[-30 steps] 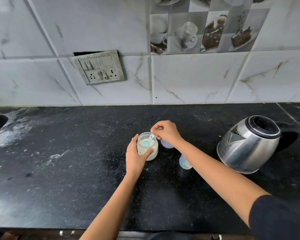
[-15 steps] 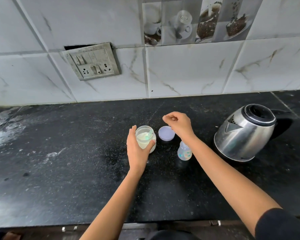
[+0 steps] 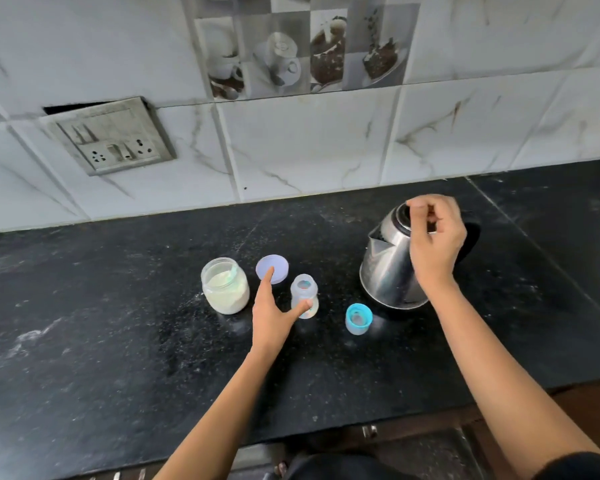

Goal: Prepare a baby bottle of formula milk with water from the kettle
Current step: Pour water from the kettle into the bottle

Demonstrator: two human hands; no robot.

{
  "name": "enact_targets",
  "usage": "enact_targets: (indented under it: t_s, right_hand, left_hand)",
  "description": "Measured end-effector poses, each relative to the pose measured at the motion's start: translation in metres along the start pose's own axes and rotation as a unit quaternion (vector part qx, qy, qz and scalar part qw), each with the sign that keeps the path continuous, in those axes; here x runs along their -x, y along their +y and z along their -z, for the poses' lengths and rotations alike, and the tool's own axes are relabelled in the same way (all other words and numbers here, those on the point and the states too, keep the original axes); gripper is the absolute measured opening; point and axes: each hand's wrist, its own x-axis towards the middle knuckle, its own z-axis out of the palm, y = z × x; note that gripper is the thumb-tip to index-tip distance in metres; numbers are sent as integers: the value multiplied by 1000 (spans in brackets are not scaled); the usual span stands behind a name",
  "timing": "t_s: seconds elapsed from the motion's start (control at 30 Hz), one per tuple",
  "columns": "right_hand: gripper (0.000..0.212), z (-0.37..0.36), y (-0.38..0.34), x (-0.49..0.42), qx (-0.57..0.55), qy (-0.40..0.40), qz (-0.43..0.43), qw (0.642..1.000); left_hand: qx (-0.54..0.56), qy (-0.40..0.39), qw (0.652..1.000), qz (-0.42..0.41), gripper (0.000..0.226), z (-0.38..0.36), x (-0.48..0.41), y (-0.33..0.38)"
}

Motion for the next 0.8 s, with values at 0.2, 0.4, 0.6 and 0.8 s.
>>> enact_targets:
  t_s: [0.2,0.4,0.6,0.8]
  right_hand:
    - [31,39,65,-22,116,-38,-78,990]
    - [39,51,90,-42,162,-124,-104,973]
    - [41,59,101,-54,27,-161,-243,956]
    - [60,48,101,-49,4,-108,-219,970]
  left_hand:
    - [-12,-4,1000,22,86,-26,3,-10]
    - [6,8,1000,30,62,-35,8,-17]
    - [-4,-13,1000,21,53,-30,-3,-16]
    - [5,-38,999,30,53,-28,-12,-14]
